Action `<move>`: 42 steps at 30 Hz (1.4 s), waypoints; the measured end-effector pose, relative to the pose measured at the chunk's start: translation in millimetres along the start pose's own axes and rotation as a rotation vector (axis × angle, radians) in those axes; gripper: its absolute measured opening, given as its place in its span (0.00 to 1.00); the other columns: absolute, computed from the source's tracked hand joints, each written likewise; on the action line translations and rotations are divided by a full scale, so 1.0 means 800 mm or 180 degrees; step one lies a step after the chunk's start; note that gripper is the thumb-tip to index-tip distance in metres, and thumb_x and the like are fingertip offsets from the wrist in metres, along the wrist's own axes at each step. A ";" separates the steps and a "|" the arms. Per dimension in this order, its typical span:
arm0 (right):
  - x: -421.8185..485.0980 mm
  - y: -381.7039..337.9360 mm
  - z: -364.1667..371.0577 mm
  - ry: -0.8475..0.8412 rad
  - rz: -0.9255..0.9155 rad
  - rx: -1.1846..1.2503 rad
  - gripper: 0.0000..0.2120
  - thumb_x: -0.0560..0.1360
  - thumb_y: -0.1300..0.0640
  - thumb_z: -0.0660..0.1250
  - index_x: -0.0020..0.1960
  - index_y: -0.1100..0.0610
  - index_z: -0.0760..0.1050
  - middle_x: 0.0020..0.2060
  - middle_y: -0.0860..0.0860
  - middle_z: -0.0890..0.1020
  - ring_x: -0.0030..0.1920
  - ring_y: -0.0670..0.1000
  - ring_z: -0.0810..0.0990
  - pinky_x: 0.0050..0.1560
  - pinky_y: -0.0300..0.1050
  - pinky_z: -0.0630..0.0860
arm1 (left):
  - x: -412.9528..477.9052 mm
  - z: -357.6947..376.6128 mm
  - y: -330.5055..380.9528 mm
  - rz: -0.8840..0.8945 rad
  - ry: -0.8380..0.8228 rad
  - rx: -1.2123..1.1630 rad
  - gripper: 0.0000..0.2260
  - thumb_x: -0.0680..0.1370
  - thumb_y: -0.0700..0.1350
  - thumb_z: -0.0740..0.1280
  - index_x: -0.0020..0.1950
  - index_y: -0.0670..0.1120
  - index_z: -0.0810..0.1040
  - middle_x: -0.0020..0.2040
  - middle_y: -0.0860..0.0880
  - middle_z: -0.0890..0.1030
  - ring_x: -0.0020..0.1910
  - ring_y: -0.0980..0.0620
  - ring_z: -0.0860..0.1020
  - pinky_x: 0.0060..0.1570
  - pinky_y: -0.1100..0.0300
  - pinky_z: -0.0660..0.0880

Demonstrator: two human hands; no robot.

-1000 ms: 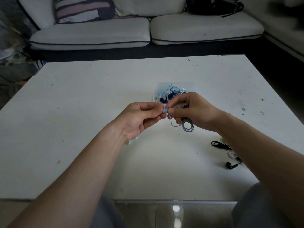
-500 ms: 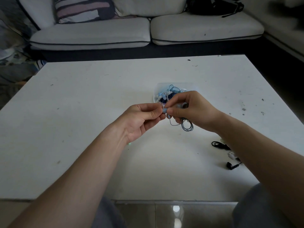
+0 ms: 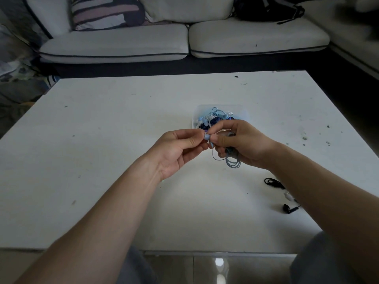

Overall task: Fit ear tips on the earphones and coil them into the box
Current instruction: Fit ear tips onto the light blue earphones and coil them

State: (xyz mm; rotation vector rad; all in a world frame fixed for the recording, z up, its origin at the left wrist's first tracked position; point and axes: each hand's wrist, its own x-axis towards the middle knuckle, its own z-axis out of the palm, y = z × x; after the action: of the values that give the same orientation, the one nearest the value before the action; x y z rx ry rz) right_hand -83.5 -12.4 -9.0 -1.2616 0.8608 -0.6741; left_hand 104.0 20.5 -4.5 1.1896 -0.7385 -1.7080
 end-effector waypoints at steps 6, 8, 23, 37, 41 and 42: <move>0.000 0.001 0.003 -0.0036 0.0025 0.0317 0.03 0.79 0.67 0.65 0.47 0.63 0.77 0.33 0.52 0.80 0.31 0.48 0.72 0.34 0.39 0.72 | 0.002 0.003 -0.003 0.0066 0.0018 -0.0062 0.06 0.71 0.38 0.71 0.47 0.40 0.82 0.37 0.46 0.84 0.36 0.56 0.83 0.36 0.68 0.78; 0.000 0.002 0.004 -0.0040 0.0060 0.0406 0.03 0.79 0.67 0.64 0.48 0.63 0.76 0.33 0.53 0.80 0.30 0.48 0.72 0.34 0.39 0.72 | 0.002 0.002 -0.004 0.0138 0.0047 -0.0023 0.05 0.72 0.37 0.71 0.47 0.40 0.82 0.37 0.46 0.84 0.35 0.55 0.83 0.37 0.68 0.78; 0.005 0.007 0.000 0.0243 0.0008 -0.0136 0.02 0.77 0.65 0.69 0.47 0.62 0.81 0.36 0.56 0.80 0.32 0.50 0.73 0.35 0.41 0.73 | 0.005 -0.002 -0.004 0.0152 0.0124 0.0117 0.03 0.76 0.36 0.70 0.46 0.41 0.83 0.44 0.42 0.86 0.43 0.48 0.85 0.42 0.64 0.81; 0.002 0.008 0.004 0.0438 0.0604 0.0516 0.07 0.79 0.68 0.65 0.44 0.63 0.79 0.36 0.57 0.79 0.30 0.48 0.74 0.32 0.40 0.74 | 0.011 0.009 -0.027 0.1131 0.0495 0.1712 0.01 0.77 0.42 0.72 0.47 0.45 0.83 0.38 0.46 0.85 0.38 0.51 0.84 0.44 0.57 0.81; 0.002 0.005 0.007 0.0564 0.0748 0.0830 0.04 0.79 0.66 0.65 0.50 0.65 0.78 0.41 0.61 0.78 0.32 0.50 0.75 0.34 0.41 0.75 | 0.014 0.013 -0.027 0.0832 0.0583 0.1321 0.01 0.76 0.41 0.72 0.47 0.44 0.83 0.38 0.46 0.85 0.38 0.52 0.83 0.44 0.58 0.81; 0.003 0.003 0.007 0.0623 0.0796 0.0949 0.05 0.78 0.65 0.66 0.53 0.66 0.77 0.42 0.61 0.78 0.33 0.51 0.75 0.35 0.42 0.75 | 0.016 0.013 -0.025 0.0774 0.0648 0.1198 0.02 0.76 0.40 0.71 0.47 0.44 0.83 0.38 0.46 0.85 0.38 0.51 0.83 0.44 0.58 0.81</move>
State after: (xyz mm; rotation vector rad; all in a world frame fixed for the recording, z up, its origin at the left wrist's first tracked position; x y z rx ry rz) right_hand -77.7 -10.9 -11.2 -0.8145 1.0176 -0.7019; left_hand 85.7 17.3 -22.8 1.4377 -1.0606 -1.2595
